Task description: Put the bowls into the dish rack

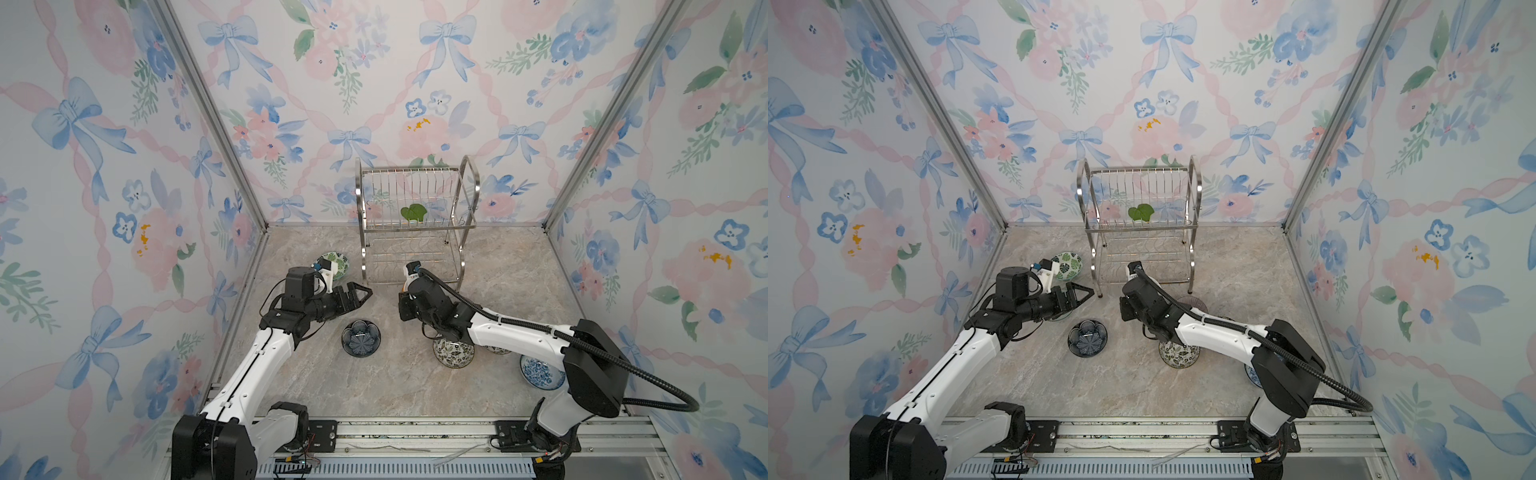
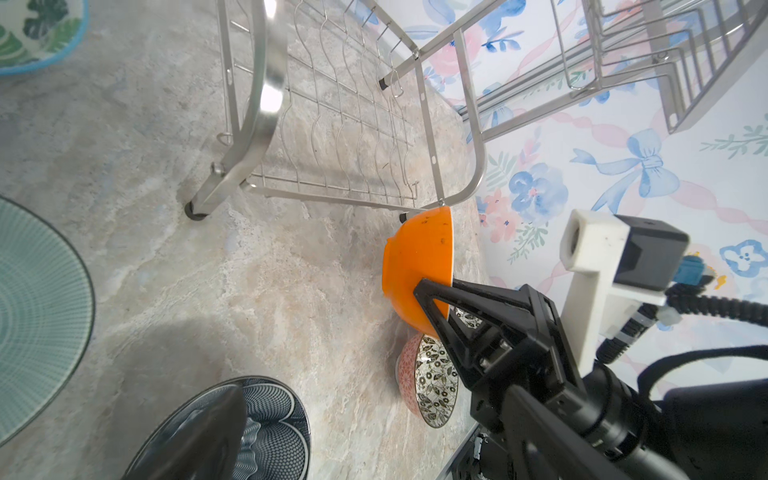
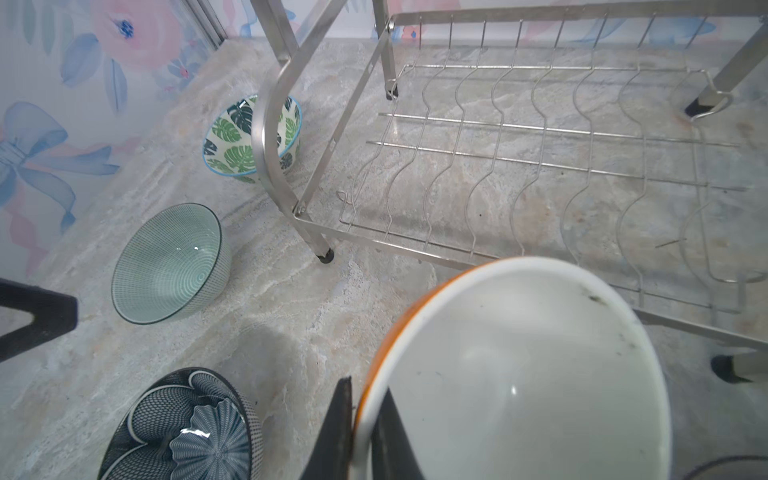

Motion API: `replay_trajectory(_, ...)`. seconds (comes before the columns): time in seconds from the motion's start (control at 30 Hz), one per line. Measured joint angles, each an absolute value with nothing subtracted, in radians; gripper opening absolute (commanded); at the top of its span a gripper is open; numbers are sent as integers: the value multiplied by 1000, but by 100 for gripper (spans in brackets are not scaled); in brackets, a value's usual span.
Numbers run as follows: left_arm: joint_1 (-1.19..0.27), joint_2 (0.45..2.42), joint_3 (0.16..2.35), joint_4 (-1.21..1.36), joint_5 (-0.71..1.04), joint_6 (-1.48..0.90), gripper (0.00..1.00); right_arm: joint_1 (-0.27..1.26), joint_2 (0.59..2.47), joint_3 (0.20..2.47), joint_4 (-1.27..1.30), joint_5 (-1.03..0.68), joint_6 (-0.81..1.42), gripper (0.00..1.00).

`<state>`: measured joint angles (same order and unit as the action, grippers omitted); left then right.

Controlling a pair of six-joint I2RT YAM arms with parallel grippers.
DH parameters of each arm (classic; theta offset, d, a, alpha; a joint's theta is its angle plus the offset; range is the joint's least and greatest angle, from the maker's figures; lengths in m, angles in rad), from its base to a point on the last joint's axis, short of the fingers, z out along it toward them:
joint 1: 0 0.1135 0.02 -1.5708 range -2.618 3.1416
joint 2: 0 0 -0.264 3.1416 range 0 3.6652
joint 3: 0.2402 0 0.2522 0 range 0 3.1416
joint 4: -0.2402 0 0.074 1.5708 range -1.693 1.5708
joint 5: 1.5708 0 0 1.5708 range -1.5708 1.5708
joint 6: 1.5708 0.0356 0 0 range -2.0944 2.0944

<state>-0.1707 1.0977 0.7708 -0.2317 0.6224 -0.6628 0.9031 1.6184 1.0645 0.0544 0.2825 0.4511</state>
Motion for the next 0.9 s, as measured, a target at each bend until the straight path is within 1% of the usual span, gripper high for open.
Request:
replay_trajectory(0.13,-205,1133,802,-233,578,-657,98,869,1608,1018,213,249,424,0)
replay_trajectory(0.27,-209,1163,828,-233,549,-655,98,834,1617,976,355,225,413,0)
replay_trajectory(0.6,-226,1254,902,-232,505,-655,98,777,1781,966,688,160,416,0)
replay_trajectory(0.9,-245,1336,942,-207,478,-655,98,741,1870,968,877,100,421,0)
